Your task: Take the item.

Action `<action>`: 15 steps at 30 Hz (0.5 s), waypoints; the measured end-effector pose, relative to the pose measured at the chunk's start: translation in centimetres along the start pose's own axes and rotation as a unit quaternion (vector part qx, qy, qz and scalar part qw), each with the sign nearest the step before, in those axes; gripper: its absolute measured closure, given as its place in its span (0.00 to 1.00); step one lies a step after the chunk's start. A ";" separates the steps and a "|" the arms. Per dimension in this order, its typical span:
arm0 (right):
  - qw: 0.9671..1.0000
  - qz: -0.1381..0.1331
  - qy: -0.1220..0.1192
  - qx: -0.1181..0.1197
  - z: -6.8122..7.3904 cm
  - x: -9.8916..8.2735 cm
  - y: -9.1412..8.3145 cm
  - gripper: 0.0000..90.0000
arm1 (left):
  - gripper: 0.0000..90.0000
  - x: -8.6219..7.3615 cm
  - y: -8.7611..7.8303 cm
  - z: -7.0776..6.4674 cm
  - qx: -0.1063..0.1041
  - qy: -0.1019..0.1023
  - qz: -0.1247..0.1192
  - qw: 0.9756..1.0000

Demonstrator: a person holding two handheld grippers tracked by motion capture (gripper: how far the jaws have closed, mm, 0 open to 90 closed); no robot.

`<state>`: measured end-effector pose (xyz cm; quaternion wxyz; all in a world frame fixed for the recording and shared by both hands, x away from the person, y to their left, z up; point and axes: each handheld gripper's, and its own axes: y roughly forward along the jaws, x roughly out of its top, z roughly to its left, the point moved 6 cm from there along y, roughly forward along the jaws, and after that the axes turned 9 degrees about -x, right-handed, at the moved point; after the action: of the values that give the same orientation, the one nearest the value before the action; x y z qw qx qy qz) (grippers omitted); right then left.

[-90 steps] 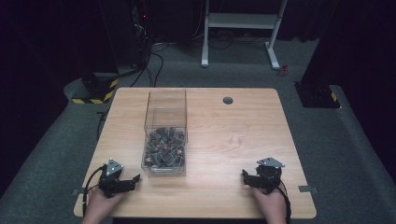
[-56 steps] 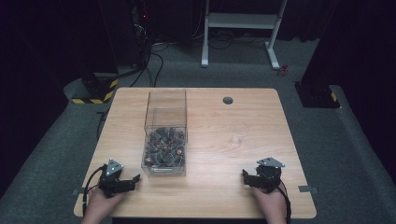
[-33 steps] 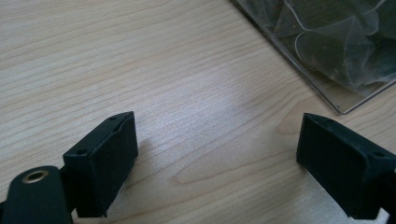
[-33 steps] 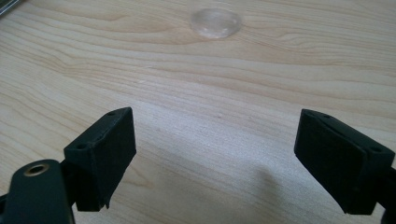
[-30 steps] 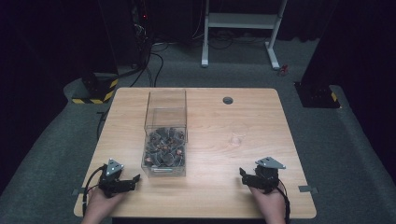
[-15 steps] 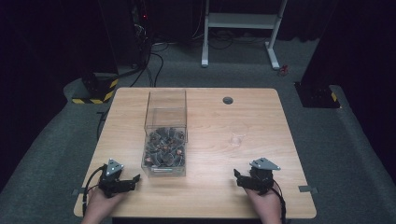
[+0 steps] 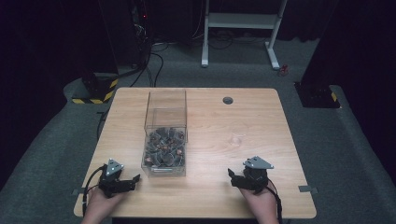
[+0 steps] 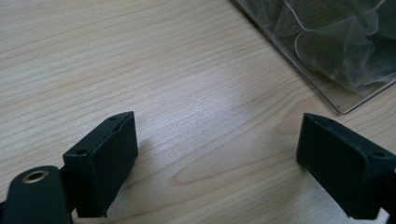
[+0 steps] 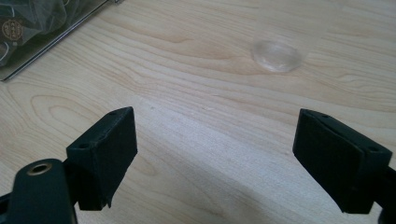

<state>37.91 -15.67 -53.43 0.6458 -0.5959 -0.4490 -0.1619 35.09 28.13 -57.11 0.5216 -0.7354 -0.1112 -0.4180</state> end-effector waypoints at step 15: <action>1.000 -0.008 0.008 0.025 1.0 1.8 0.3 0.17 | 0.14 0.0 0.0 0.0 0.000 -0.002 -0.001 1.000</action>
<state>38.75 -14.06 -52.32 0.6624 -0.5748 -0.4528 -0.1608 35.08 28.09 -57.12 0.5209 -0.7364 -0.1125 -0.4168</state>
